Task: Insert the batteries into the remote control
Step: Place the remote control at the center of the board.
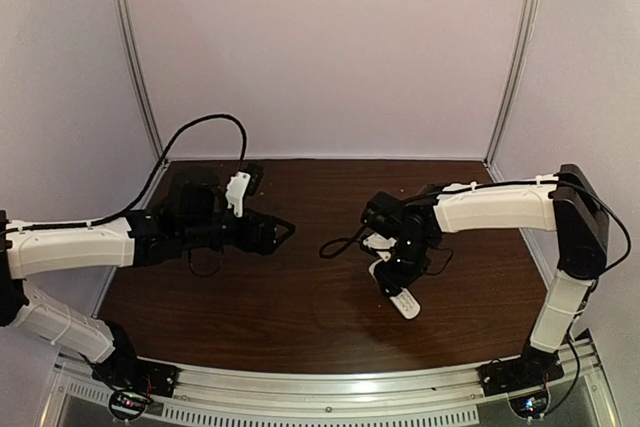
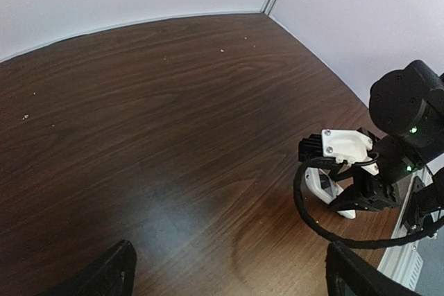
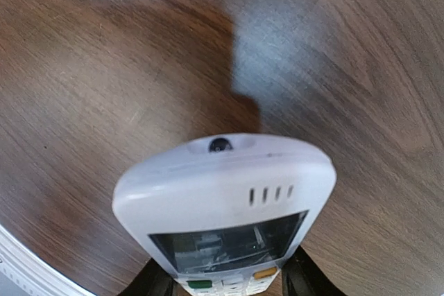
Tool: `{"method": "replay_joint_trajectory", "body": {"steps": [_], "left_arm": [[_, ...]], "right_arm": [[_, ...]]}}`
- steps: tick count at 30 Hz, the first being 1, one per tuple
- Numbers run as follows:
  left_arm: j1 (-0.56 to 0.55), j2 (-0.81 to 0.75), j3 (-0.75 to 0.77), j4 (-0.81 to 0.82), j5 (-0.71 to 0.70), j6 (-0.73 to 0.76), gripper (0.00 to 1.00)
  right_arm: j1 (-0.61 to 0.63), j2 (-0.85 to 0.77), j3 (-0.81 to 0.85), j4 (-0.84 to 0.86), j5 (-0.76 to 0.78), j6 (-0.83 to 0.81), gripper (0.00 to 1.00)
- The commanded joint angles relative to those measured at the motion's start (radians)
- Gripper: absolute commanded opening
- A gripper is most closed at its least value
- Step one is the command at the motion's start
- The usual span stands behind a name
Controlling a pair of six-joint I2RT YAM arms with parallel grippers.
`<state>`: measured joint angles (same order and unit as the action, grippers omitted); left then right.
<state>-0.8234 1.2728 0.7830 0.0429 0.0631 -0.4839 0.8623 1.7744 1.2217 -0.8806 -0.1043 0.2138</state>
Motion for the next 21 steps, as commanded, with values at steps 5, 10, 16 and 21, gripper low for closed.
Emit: {"method": "replay_joint_trajectory", "body": {"steps": [5, 10, 16, 21], "left_arm": [[0.005, -0.056, -0.095, 0.055, -0.024, -0.001, 0.97], [0.005, -0.068, -0.125, 0.07, -0.033, 0.005, 0.97], [0.006, -0.066, -0.132, 0.077, -0.031, 0.019, 0.97], [0.024, -0.056, -0.137, 0.077, -0.015, 0.012, 0.97]], "right_arm": [[0.03, 0.129, 0.106, -0.123, 0.05, -0.047, 0.24], [0.04, 0.195, 0.161, -0.142, 0.04, -0.05, 0.29], [0.047, 0.237, 0.201, -0.162, 0.028, -0.05, 0.38], [0.051, 0.241, 0.216, -0.154, -0.001, -0.043, 0.79]]}}
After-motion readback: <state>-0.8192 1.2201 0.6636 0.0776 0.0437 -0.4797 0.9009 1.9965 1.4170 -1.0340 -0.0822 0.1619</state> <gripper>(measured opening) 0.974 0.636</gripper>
